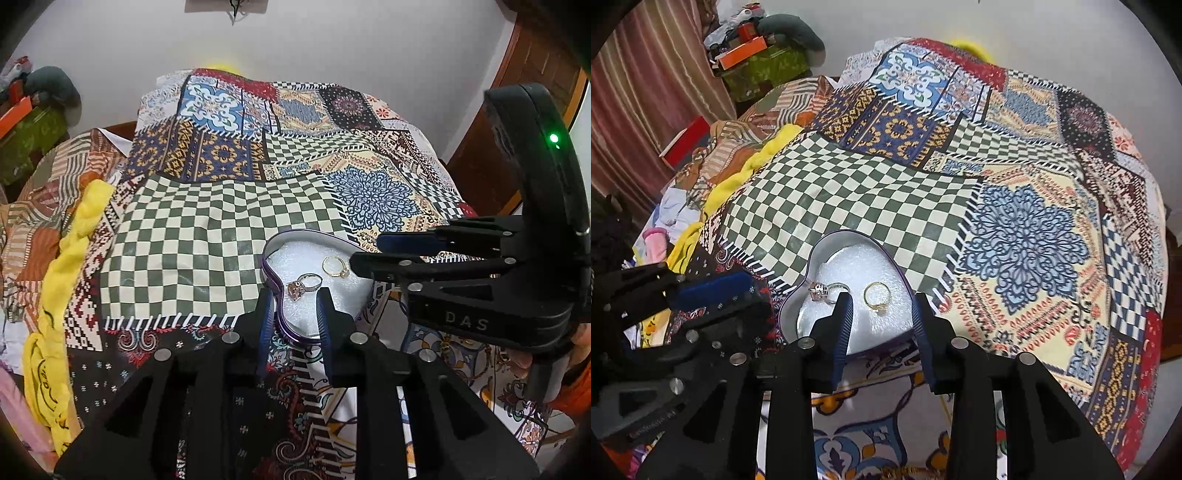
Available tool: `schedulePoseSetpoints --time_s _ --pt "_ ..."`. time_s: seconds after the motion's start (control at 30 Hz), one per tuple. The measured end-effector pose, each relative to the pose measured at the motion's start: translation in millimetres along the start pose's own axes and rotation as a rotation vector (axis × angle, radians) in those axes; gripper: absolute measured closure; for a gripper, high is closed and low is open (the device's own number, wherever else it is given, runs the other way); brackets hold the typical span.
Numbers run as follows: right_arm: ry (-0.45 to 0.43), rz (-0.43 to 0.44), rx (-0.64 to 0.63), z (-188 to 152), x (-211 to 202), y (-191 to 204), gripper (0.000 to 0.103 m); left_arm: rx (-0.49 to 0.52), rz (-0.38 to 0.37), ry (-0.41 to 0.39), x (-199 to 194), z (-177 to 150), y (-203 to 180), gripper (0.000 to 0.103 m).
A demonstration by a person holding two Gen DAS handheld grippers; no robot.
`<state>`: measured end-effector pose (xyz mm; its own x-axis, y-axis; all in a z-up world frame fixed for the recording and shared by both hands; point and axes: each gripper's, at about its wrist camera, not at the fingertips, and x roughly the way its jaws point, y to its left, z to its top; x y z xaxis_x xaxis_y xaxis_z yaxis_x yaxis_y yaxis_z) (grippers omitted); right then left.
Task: Organize jewelry
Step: 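Lift both tools from the box back toward the jewelry pile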
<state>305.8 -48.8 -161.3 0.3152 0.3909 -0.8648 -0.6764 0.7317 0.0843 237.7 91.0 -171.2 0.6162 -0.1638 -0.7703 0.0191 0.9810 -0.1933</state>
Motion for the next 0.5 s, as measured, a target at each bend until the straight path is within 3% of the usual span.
schedulePoseSetpoints --time_s 0.37,0.5 --pt "-0.064 -0.010 0.015 -17.3 -46.4 -3.7 0.073 0.029 0.009 -0.027 -31.4 -4.7 -18.8 0.080" --pt "-0.098 -0.025 0.018 -27.7 -68.3 -8.1 0.073 0.043 0.007 -0.044 -45.2 -7.1 -29.7 0.073"
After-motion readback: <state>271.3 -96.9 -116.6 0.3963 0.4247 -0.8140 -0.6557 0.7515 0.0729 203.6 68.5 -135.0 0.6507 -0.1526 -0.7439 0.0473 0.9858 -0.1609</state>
